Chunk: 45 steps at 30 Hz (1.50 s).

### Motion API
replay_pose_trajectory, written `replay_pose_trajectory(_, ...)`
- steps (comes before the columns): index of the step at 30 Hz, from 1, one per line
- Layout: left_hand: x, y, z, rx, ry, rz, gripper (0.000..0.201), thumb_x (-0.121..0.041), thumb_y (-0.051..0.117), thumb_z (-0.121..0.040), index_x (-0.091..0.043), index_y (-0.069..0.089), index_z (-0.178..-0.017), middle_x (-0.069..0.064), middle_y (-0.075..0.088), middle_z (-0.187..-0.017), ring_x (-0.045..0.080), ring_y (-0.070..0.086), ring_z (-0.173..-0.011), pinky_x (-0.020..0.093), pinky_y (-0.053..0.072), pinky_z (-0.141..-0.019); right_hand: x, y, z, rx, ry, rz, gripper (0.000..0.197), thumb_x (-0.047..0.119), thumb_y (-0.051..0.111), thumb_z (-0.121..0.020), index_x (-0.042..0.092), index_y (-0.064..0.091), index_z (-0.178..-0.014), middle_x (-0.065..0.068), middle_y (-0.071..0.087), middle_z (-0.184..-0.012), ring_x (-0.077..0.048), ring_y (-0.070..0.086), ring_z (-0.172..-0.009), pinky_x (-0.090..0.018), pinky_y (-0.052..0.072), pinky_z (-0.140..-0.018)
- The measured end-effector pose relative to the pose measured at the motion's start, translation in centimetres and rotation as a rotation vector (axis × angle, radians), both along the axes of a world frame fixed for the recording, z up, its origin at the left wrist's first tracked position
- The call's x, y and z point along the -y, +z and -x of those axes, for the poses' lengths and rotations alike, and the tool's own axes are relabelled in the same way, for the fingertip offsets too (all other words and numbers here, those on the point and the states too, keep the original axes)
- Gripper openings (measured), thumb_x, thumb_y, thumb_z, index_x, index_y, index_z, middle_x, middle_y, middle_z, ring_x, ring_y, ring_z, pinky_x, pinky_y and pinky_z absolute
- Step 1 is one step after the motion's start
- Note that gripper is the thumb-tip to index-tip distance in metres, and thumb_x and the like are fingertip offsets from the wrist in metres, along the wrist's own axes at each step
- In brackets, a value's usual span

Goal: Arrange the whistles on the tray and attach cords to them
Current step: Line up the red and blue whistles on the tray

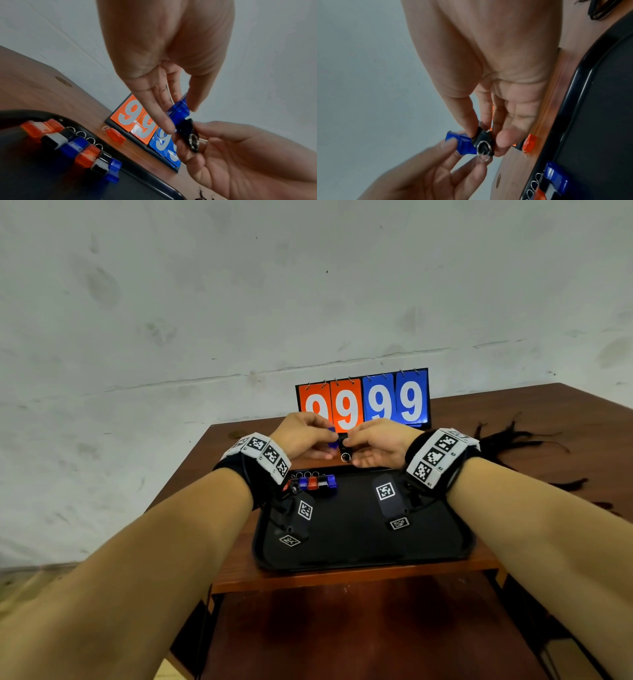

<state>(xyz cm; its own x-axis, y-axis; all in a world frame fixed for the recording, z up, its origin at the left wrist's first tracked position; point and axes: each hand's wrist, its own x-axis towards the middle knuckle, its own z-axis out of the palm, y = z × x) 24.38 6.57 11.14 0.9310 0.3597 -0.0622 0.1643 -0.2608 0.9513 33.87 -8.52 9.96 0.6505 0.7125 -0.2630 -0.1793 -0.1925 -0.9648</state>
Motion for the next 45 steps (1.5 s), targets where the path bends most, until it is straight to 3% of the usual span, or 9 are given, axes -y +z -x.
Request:
replay_pose_trajectory(4,0.3,-0.3,-0.6,-0.025,-0.026,-0.051,0.02,-0.007,0.067,-0.089,-0.004,0.065,-0.108,0.021,0.071,-0.104,0.028,0.074,-0.089,0.039,0.059,-0.086,0.1,-0.2,-0.3,0.034,-0.022,0.038,0.021,0.007,0.067,-0.089,0.003,0.063,-0.11,-0.018,0.068,-0.101,-0.021,0.069,-0.07,-0.029,0.057,-0.065)
replay_pose_trajectory(9,0.3,-1.2,-1.1,-0.022,-0.036,-0.084,0.02,-0.01,0.059,-0.095,-0.012,0.059,-0.115,0.021,0.071,-0.095,0.026,0.074,-0.078,0.035,0.062,-0.07,0.2,-0.9,-0.9,0.022,-0.024,0.04,0.03,0.011,0.065,-0.091,0.005,0.059,-0.12,-0.016,0.065,-0.101,-0.022,0.069,-0.073,-0.027,0.054,-0.062)
replay_pose_trajectory(14,0.1,-2.1,-2.1,-0.054,-0.014,-0.112,0.016,-0.009,0.059,-0.095,-0.005,0.066,-0.109,0.023,0.069,-0.103,0.027,0.072,-0.085,0.039,0.06,-0.082,0.1,-1.5,-1.5,0.053,-0.037,0.066,0.023,0.013,0.062,-0.093,0.009,0.06,-0.116,-0.013,0.064,-0.09,-0.018,0.064,-0.065,-0.025,0.05,-0.057)
replay_pose_trajectory(20,0.1,-2.5,-3.3,-0.111,-0.072,-0.134,0.027,0.007,0.055,-0.091,-0.006,0.07,-0.109,0.015,0.068,-0.108,0.023,0.073,-0.095,0.039,0.057,-0.091,0.1,-2.4,-2.8,0.076,-0.048,0.117,0.027,0.011,0.06,-0.094,0.008,0.058,-0.121,-0.019,0.066,-0.105,-0.02,0.065,-0.071,-0.025,0.052,-0.061)
replay_pose_trajectory(26,-0.3,-3.2,-4.2,-0.147,-0.185,-0.405,0.032,0.004,0.06,-0.089,-0.012,0.068,-0.115,0.002,0.067,-0.103,0.02,0.071,-0.095,0.031,0.059,-0.085,-0.3,-3.2,-3.9,0.09,-0.035,0.161,0.029,0.007,0.057,-0.095,0.005,0.055,-0.124,-0.02,0.066,-0.102,-0.022,0.065,-0.073,-0.028,0.052,-0.065)
replay_pose_trajectory(30,-0.6,-4.0,-5.1,-0.123,-0.164,-0.709,0.033,-0.009,0.076,-0.08,-0.018,0.064,-0.11,-0.003,0.066,-0.103,0.013,0.065,-0.096,0.023,0.055,-0.081,-0.7,-4.0,-4.6,0.173,-0.037,0.257,0.014,0.006,0.06,-0.093,0.01,0.06,-0.106,-0.015,0.065,-0.096,-0.022,0.066,-0.069,-0.028,0.053,-0.062)
replay_pose_trajectory(33,-0.6,-4.6,-5.5,-0.172,-0.18,-0.79,0.026,-0.013,0.079,-0.077,-0.017,0.067,-0.1,-0.003,0.066,-0.096,0.012,0.064,-0.09,0.026,0.055,-0.081,-1.0,-4.9,-5.0,0.209,-0.011,0.327,0.013,0.004,0.062,-0.092,0.009,0.062,-0.104,-0.013,0.065,-0.092,-0.02,0.064,-0.064,-0.026,0.052,-0.057)
replay_pose_trajectory(37,-0.5,-5.5,-5.6,-0.188,-0.23,-0.874,0.023,-0.016,0.08,-0.076,-0.018,0.069,-0.096,-0.009,0.063,-0.088,0.009,0.06,-0.082,0.019,0.049,-0.071,-1.3,-5.8,-5.4,0.23,0.005,0.342,0.02,0.0,0.062,-0.091,0.007,0.061,-0.109,-0.013,0.065,-0.086,-0.02,0.064,-0.061,-0.025,0.051,-0.053)
replay_pose_trajectory(45,-0.3,-6.1,-5.6,-0.206,-0.27,-0.897,0.026,-0.016,0.083,-0.073,-0.02,0.068,-0.095,-0.006,0.065,-0.09,0.009,0.062,-0.083,0.017,0.046,-0.069,-1.2,-6.3,-5.8,0.243,0.028,0.364,0.02,-0.006,0.061,-0.089,0.008,0.058,-0.104,-0.016,0.065,-0.089,-0.023,0.066,-0.066,-0.027,0.054,-0.056)
